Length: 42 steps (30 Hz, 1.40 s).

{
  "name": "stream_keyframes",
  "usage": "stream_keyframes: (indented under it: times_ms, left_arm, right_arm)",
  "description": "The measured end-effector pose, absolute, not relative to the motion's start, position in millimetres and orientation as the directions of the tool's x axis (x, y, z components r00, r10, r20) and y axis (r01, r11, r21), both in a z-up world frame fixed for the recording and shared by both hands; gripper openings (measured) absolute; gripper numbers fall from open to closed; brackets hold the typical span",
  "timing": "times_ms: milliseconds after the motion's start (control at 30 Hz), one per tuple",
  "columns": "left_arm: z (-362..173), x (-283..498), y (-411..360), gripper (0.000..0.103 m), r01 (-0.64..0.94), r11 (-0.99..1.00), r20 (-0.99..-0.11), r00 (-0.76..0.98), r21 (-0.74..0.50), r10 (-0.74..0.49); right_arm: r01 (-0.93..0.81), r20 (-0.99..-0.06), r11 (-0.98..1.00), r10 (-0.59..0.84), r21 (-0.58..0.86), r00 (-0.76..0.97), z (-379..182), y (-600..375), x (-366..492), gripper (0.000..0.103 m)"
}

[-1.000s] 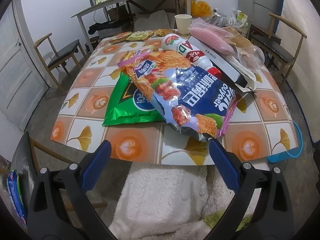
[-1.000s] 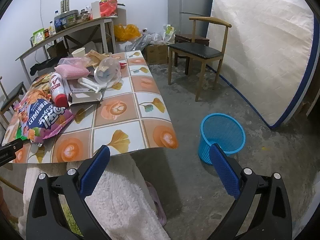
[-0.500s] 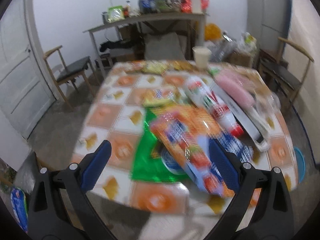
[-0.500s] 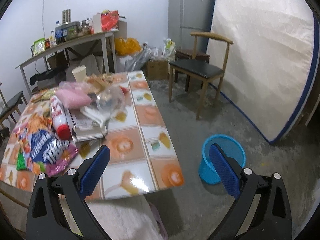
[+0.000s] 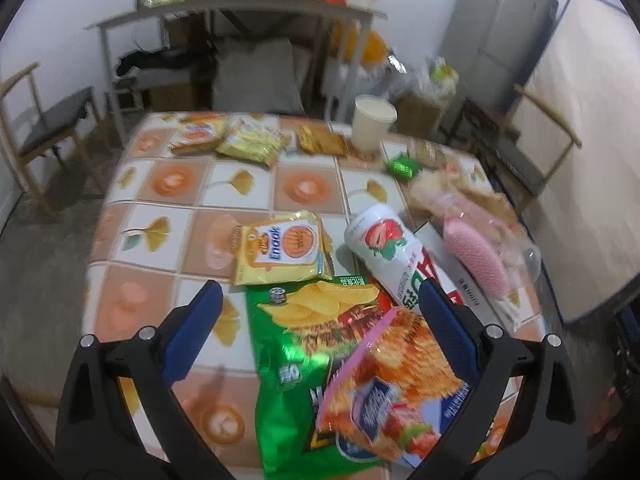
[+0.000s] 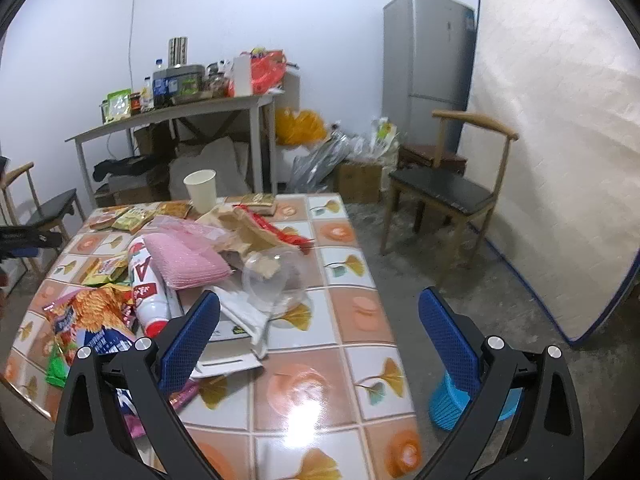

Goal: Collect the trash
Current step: 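Grasp the yellow Enaak snack wrapper with the left tool while the right tool grasps the red wrapper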

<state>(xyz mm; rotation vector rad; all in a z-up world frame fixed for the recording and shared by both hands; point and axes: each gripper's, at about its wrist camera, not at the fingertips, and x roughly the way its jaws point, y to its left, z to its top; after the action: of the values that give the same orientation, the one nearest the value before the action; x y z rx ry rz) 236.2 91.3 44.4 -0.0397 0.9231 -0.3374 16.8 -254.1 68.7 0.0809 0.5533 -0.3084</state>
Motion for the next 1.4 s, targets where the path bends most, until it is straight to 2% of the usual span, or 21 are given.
stream_keyframes:
  times_ms: [167, 367, 533, 567, 633, 733, 867, 1000, 1167, 1267, 1400]
  left_arm:
    - [9.3, 286.2, 78.7, 0.094, 0.264, 0.958, -0.855, 0.465, -0.112, -0.228]
    - [-20.9, 322.3, 65.5, 0.094, 0.326, 0.945, -0.902, 0.403, -0.019, -0.157]
    - [-39.6, 340.4, 61.0, 0.093, 0.354, 0.935, -0.926, 0.348, -0.012, -0.144]
    - [-41.7, 342.1, 60.3, 0.090, 0.358, 0.933, -0.928, 0.344, -0.009, -0.141]
    - [-47.2, 345.3, 59.6, 0.074, 0.365, 0.931, -0.938, 0.318, -0.011, -0.136]
    - [-54.8, 349.1, 61.7, 0.065, 0.354, 0.935, -0.949, 0.284, -0.028, -0.137]
    - [-54.7, 349.8, 60.5, 0.059, 0.364, 0.931, -0.946, 0.294, -0.021, -0.136]
    - [-54.3, 349.3, 59.2, 0.048, 0.375, 0.927, -0.942, 0.303, -0.023, -0.146]
    - [-52.0, 349.9, 59.5, 0.031, 0.377, 0.925, -0.935, 0.311, -0.044, -0.171]
    - [-49.5, 351.7, 63.3, 0.023, 0.367, 0.928, -0.930, 0.313, -0.066, -0.190]
    - [-45.9, 354.7, 68.7, 0.014, 0.342, 0.937, -0.925, 0.326, -0.075, -0.193]
  right_arm:
    - [0.269, -0.588, 0.959, -0.171, 0.083, 0.791, 66.0, -265.3, 47.6, 0.097]
    - [0.193, -0.586, 0.960, -0.040, 0.200, 0.809, 73.4, -290.4, 87.7, 0.097]
    - [0.092, -0.595, 0.937, 0.136, 0.337, 0.792, 73.9, -313.2, 130.7, 0.097]
    - [0.079, -0.601, 0.925, 0.175, 0.371, 0.780, 72.9, -319.5, 140.9, 0.097]
    - [0.049, -0.606, 0.904, 0.244, 0.424, 0.757, 70.9, -329.6, 157.5, 0.096]
    - [0.033, -0.611, 0.872, 0.315, 0.489, 0.726, 67.4, -342.7, 184.1, 0.092]
    - [0.045, -0.615, 0.824, 0.384, 0.565, 0.689, 57.8, -363.1, 220.9, 0.090]
    - [0.138, -0.674, 0.774, 0.430, 0.617, 0.601, 29.7, -384.6, 255.6, 0.080]
    - [0.288, -0.653, 0.602, 0.570, 0.745, 0.499, -17.7, -406.8, 274.0, 0.072]
    - [0.345, -0.637, 0.537, 0.612, 0.770, 0.469, -38.2, -414.0, 277.5, 0.071]
    - [0.432, -0.627, 0.462, 0.652, 0.775, 0.426, -67.9, -420.0, 287.1, 0.061]
